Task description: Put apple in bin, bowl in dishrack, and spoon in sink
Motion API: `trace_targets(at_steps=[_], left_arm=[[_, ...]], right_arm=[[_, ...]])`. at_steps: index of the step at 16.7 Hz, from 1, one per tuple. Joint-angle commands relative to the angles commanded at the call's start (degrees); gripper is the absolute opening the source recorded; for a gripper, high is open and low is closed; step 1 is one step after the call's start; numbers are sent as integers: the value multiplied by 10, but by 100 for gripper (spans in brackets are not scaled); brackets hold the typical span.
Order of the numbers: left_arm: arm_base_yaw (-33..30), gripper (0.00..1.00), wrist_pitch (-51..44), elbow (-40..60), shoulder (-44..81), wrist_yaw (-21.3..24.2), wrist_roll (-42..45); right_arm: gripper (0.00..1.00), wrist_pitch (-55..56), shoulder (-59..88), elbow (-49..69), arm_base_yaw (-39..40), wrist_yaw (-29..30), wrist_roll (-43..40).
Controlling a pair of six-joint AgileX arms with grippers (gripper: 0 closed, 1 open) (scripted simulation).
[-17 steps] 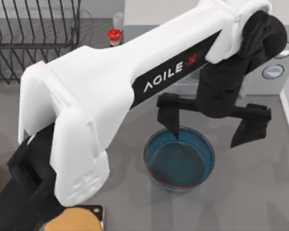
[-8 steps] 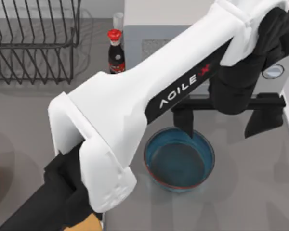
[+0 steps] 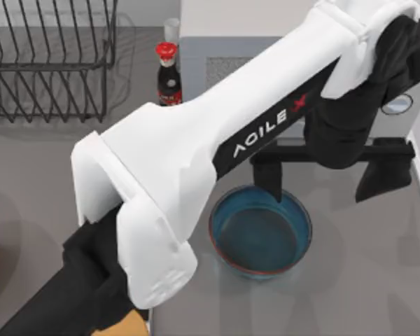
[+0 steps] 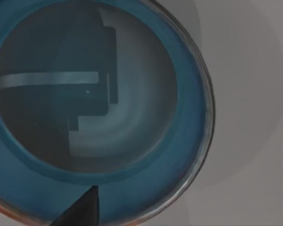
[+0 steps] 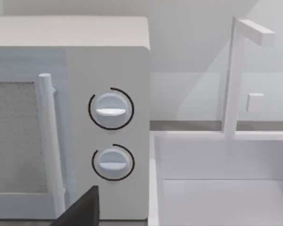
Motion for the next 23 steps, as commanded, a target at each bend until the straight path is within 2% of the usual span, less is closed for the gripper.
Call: trace_targets(at_steps=[3, 10, 13, 17, 23], left_arm=[[0, 100, 58, -76, -17, 0, 1], [-1, 100, 250, -329, -75, -1, 0], [-1, 100, 287, -371, -82, -1, -1], [-1, 100, 289, -373, -82, -1, -1], [-1, 55, 289, -373, -82, -1, -1]], right_arm=[[100, 0, 0, 0, 0, 0, 0], [100, 0, 0, 0, 0, 0, 0], [100, 0, 0, 0, 0, 0, 0], [100, 0, 0, 0, 0, 0, 0], [100, 0, 0, 0, 0, 0, 0]])
